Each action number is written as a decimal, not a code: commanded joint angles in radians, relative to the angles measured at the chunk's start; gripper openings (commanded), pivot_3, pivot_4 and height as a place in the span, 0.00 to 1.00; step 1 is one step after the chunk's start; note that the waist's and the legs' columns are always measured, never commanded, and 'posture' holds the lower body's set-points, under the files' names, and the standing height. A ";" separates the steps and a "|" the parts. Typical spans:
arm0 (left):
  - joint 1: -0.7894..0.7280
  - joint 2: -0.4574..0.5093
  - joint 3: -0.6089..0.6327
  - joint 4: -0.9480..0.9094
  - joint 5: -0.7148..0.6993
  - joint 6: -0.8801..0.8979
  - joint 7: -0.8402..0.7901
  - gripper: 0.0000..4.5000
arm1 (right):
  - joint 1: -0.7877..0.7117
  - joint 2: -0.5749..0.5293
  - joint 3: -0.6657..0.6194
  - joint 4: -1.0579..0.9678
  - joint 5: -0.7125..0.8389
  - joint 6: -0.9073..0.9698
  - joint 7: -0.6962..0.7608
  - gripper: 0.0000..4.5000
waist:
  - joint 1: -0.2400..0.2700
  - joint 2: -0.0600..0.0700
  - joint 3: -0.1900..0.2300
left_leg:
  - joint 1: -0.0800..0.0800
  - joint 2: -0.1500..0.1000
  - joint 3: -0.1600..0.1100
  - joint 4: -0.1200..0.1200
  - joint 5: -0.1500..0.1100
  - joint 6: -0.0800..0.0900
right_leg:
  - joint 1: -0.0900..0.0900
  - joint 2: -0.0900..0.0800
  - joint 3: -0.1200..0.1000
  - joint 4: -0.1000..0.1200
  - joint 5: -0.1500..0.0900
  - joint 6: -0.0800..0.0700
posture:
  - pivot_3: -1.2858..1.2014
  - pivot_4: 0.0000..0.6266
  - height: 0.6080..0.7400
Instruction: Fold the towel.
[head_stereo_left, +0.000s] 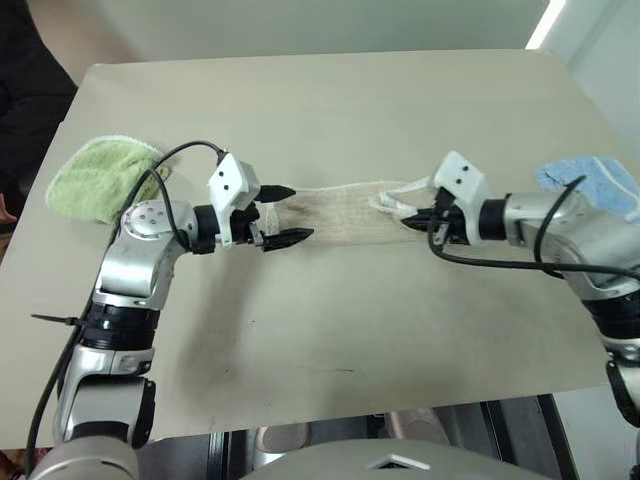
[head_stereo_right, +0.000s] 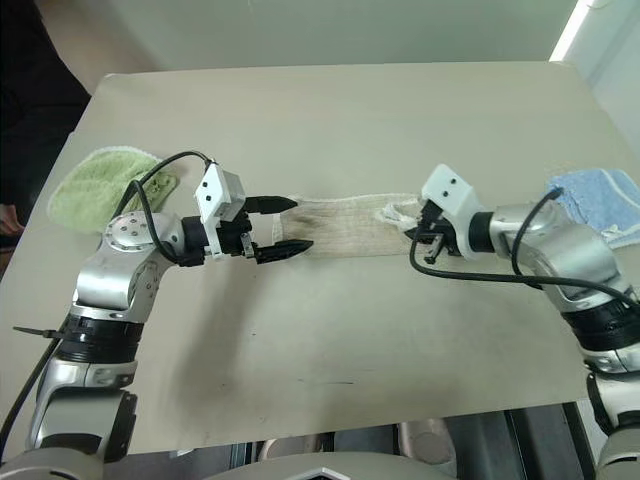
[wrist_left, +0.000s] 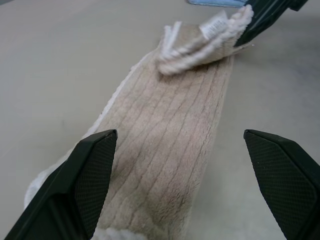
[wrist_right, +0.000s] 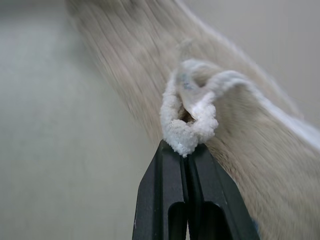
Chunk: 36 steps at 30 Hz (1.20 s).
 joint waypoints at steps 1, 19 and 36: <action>0.004 0.006 0.019 -0.048 -0.012 0.002 0.009 0.97 | -0.007 0.009 -0.010 0.001 -0.044 -0.023 0.039 0.00 | 0.002 0.000 0.000 | 0.000 0.000 0.000 0.001 0.000 0.000 | 0.000 0.000 0.000 0.000 0.000 0.000 | 0.52 0.24 1.00; -0.010 -0.010 0.001 -0.038 -0.011 -0.001 0.007 0.97 | -0.023 0.144 -0.050 0.100 -0.182 0.002 -0.007 0.00 | 0.000 0.000 0.000 | 0.000 0.000 0.000 0.004 -0.001 0.000 | 0.001 0.000 0.000 0.001 0.001 -0.001 | 0.52 0.24 1.00; -0.010 -0.010 0.001 -0.038 -0.011 -0.001 0.007 0.97 | -0.019 0.161 -0.065 0.098 -0.211 0.010 0.010 0.00 | 0.000 0.000 0.000 | 0.000 0.000 0.000 0.004 -0.001 0.000 | 0.001 0.000 0.000 0.001 0.000 -0.002 | 0.52 0.24 1.00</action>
